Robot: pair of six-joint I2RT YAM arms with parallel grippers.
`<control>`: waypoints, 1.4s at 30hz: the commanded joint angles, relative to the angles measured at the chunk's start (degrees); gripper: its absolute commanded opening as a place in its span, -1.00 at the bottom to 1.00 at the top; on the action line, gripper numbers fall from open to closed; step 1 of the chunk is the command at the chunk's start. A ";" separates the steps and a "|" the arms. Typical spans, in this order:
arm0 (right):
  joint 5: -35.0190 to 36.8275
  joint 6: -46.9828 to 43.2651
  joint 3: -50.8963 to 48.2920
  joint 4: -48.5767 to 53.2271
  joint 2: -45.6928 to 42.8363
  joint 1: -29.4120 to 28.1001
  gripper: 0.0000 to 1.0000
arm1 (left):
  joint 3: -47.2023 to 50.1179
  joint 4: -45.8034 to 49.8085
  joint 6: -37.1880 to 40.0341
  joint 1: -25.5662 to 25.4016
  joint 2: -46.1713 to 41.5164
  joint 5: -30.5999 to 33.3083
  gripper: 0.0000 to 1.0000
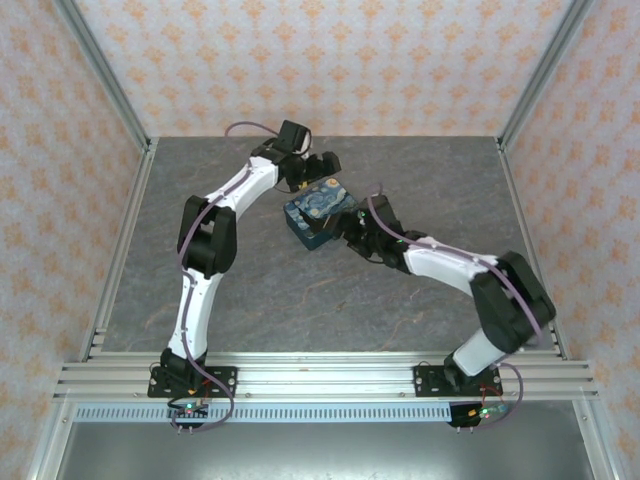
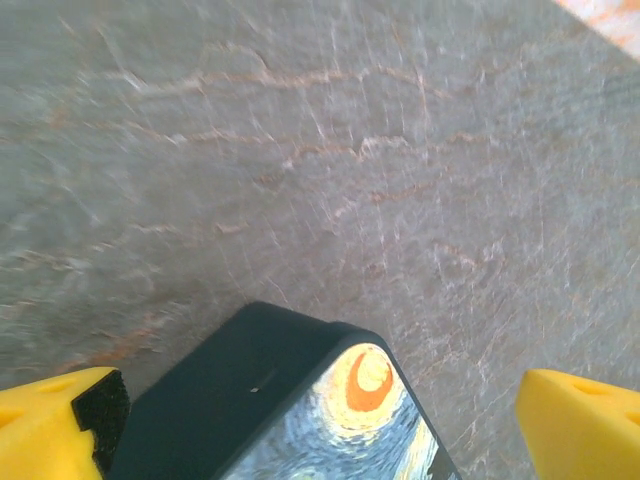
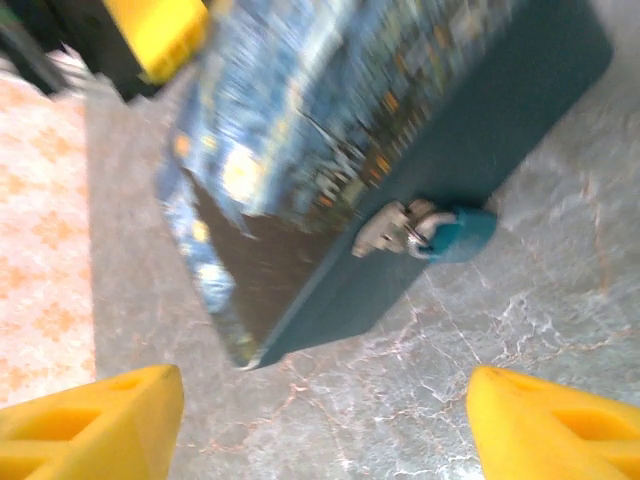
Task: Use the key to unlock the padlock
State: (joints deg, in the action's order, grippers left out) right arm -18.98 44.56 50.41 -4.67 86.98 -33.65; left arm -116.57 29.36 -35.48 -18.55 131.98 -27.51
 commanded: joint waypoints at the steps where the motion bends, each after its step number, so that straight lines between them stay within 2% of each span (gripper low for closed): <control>1: 5.70 -5.18 2.47 6.70 -5.90 2.73 0.58 | 0.72 0.39 1.66 2.97 -9.13 3.21 1.00; 4: 3.07 -7.34 5.97 9.69 -5.12 8.09 0.60 | 8.13 -0.26 2.72 3.59 -16.35 5.28 1.00; 9: -3.86 -10.33 16.66 12.20 5.37 15.51 0.60 | 28.12 -2.49 2.08 4.02 -31.35 10.12 1.00; 14: -9.06 -12.60 29.65 15.36 18.77 17.48 0.55 | 44.11 -4.99 -0.61 4.31 -40.44 9.30 1.00; 18: -13.18 -12.21 37.25 16.87 27.42 17.41 0.43 | 51.30 -10.01 -4.01 4.07 -42.06 5.91 1.00; 22: -15.10 -9.62 36.65 13.93 29.82 16.97 0.37 | 51.75 -12.11 -4.59 2.53 -39.13 4.48 1.00; 29: -16.80 -5.85 28.29 5.38 27.15 15.16 0.35 | 47.82 -14.86 -5.80 -0.80 -32.21 4.30 1.00; 42: -19.34 -2.90 14.47 -2.88 18.64 12.66 0.24 | 41.50 -15.74 -5.96 -1.27 -26.34 2.66 1.00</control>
State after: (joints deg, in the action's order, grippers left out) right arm -36.97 40.29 67.72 -3.46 109.43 -20.12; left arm -73.23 14.81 -41.15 -19.51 105.27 -23.77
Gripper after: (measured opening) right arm 0.623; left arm 0.999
